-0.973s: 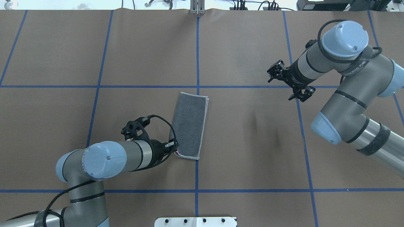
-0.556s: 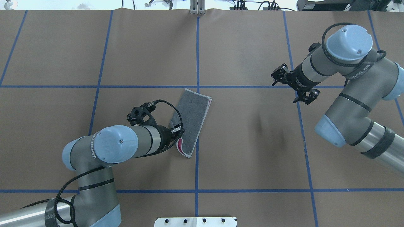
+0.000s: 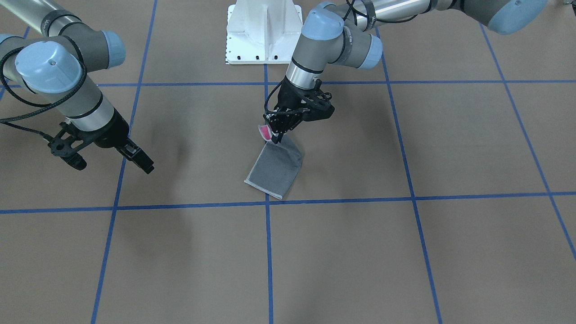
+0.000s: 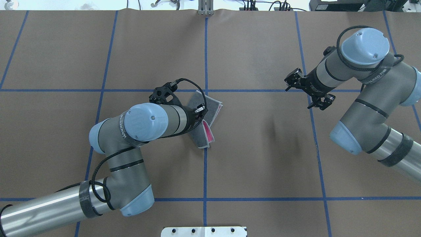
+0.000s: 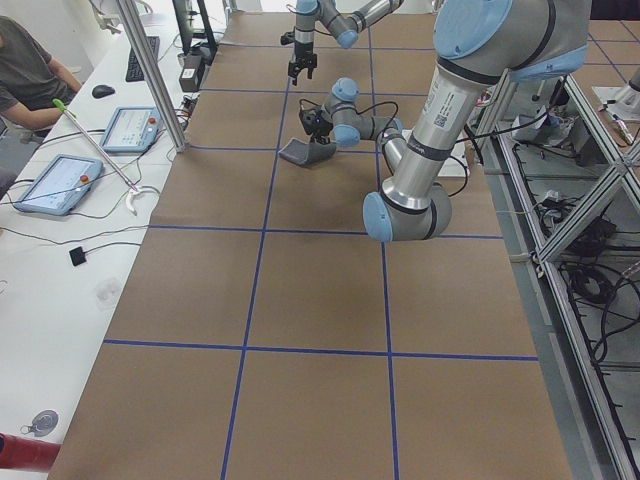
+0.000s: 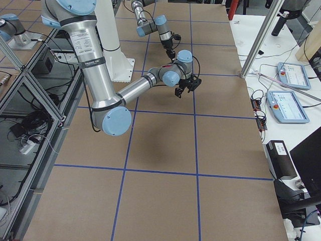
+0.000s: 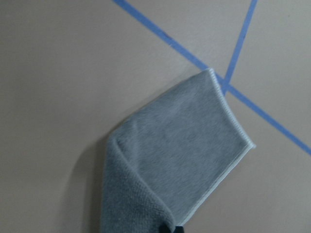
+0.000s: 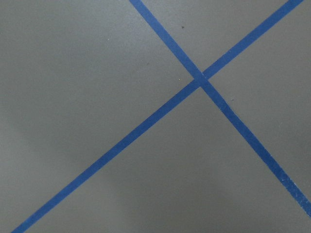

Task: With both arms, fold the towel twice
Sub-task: 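Lift the near end with the left gripper and fold it over the far end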

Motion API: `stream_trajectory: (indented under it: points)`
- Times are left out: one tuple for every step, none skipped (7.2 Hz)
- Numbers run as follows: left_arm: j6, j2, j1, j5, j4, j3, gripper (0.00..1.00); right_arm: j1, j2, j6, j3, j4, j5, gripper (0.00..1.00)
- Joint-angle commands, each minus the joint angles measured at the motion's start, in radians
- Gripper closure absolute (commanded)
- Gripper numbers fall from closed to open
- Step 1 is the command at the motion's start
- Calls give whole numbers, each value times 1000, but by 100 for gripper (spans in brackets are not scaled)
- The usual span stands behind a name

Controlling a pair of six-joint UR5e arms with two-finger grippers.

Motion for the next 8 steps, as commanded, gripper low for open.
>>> stream_trajectory:
  points:
    - [2, -79, -49, -4, -5, 99, 100, 0, -3, 0, 2, 1, 0, 0]
    - [7, -97, -65, -4, -5, 134, 100, 0, -3, 0, 2, 1, 0, 0]
    - [8, -103, -78, -4, -11, 159, 100, 0, -3, 0, 2, -1, 0, 0]
    - [8, -111, -88, -6, -12, 174, 100, 0, -3, 0, 3, 1, 0, 0]
    - [8, -114, -97, -7, -12, 177, 100, 0, -2, 0, 2, -1, 0, 0]
    - [10, -116, -95, -6, -14, 196, 100, 0, -2, 0, 3, -1, -1, 0]
    - [10, -123, -95, -6, -14, 203, 100, 0, -2, 1, 5, 1, -3, 0]
    - [13, -125, -95, -6, -15, 206, 100, 0, -2, 1, 5, -1, -4, 0]
